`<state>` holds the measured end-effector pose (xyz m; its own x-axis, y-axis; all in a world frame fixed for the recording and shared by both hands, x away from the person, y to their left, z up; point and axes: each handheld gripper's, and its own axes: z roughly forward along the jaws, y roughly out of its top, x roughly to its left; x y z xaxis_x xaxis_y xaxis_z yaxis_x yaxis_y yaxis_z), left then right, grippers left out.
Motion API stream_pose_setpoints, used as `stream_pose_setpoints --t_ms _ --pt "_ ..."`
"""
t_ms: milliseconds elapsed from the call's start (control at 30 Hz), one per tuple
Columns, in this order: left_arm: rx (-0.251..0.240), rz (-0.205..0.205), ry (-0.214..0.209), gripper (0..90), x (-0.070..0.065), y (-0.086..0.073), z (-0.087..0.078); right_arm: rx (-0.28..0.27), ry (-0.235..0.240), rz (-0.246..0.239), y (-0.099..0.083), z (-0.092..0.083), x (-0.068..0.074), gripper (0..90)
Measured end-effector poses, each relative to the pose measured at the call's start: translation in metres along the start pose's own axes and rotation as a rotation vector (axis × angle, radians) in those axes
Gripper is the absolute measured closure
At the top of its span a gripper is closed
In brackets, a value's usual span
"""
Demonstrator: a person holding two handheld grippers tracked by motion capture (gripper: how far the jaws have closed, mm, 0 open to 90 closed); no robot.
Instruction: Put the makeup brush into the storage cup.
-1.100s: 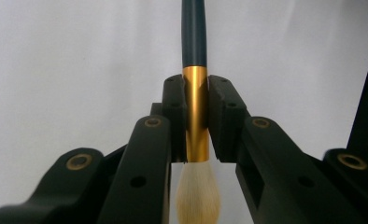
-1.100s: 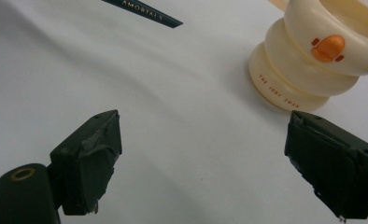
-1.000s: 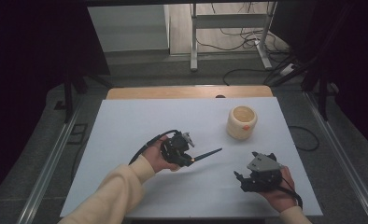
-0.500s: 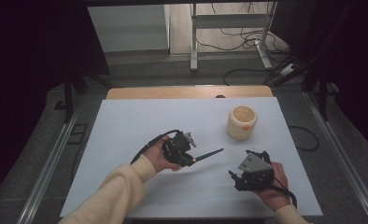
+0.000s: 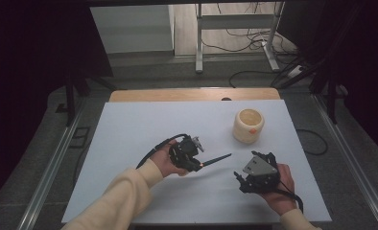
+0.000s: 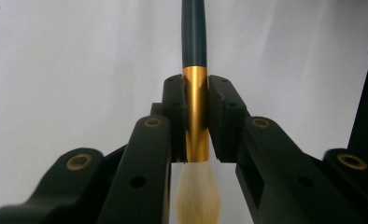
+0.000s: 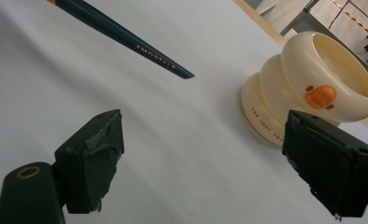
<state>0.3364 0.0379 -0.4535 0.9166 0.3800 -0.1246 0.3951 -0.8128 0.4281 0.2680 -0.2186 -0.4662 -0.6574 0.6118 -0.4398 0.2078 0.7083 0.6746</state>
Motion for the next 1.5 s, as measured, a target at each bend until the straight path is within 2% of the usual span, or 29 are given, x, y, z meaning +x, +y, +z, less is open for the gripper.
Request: stream_pose_setpoints --t_ms 133,467,933,1000,1333,1500 --pt "0.002 0.001 -0.002 78.7 -0.001 0.002 0.001 0.006 -0.001 -0.020 0.002 0.002 0.002 13.7" --pt "0.008 0.006 -0.003 78.7 -0.002 0.005 0.003 -0.005 -0.005 -0.032 0.008 0.004 0.004 14.0" --pt "0.012 0.011 -0.007 78.7 -0.002 0.007 0.005 -0.004 -0.016 -0.092 0.015 0.009 0.010 16.7" --pt "0.011 0.012 -0.008 78.7 -0.002 0.008 0.006 0.005 -0.019 -0.116 0.016 0.011 0.013 17.2" --pt "0.000 0.010 -0.021 78.7 -0.001 0.011 0.002 0.012 -0.011 -0.149 0.019 0.018 0.016 18.8" --pt "0.004 0.022 -0.025 78.7 -0.003 0.013 0.003 0.010 -0.012 -0.162 0.022 0.021 0.017 19.3"
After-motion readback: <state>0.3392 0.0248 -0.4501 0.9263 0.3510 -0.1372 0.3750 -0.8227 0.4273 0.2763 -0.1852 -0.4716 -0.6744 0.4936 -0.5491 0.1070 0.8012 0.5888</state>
